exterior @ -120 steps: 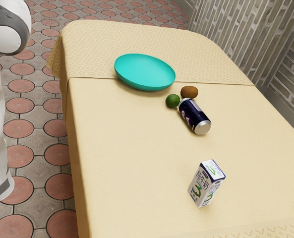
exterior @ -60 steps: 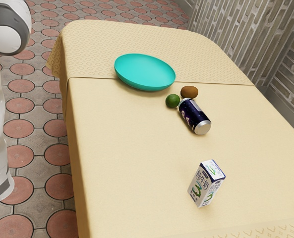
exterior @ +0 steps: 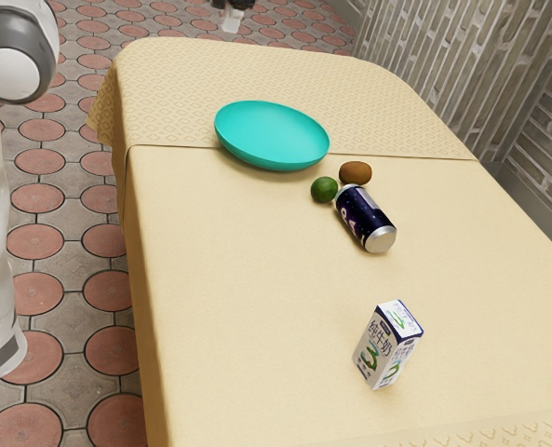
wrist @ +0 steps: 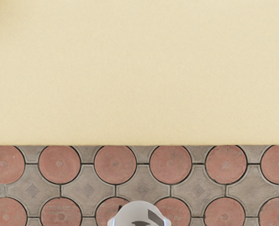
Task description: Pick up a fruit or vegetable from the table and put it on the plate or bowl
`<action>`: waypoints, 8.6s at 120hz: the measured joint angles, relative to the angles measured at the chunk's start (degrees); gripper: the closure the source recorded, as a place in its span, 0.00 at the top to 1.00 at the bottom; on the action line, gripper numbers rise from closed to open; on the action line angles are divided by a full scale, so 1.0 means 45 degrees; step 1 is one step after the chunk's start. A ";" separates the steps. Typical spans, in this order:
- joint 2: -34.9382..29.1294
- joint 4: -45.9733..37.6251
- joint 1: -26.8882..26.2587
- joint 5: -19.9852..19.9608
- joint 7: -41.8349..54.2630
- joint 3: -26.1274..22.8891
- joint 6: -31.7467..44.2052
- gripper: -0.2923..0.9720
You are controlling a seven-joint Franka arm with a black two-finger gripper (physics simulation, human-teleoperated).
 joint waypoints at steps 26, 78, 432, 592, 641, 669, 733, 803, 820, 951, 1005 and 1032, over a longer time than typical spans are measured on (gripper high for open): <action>0.0001 -0.2003 0.0000 0.0000 0.0000 0.0000 0.1986 0.77; 0.0002 -0.5596 0.0001 0.0000 0.0000 0.0000 0.5733 0.77; 0.1091 -0.8888 -0.1274 -0.1079 1.6290 0.2388 1.0474 0.75; 0.0505 -0.9408 -1.4426 0.0375 1.8135 1.5458 1.1770 0.75; -0.0083 -1.0054 -1.4748 0.1194 1.7854 1.6577 1.1677 0.75; -0.0697 -1.0158 -1.7062 0.2228 1.7779 1.6617 1.1904 0.75; 0.0376 -1.1088 -0.6698 0.1997 1.7548 0.9477 1.2959 0.75; 0.1680 -1.0686 -0.7764 -0.0730 1.7479 0.9595 1.3839 0.75; 0.1926 -1.0691 -0.7186 -0.1163 1.7478 0.9571 1.3901 0.75; 0.4481 -0.9349 -0.2781 -0.2752 1.7442 0.6637 1.5151 0.75; 0.4958 -0.8574 -0.1968 -0.2697 1.7494 0.6870 1.4734 0.75; 0.5472 -0.7489 -0.1782 -0.2685 1.7518 0.6950 1.4748 0.75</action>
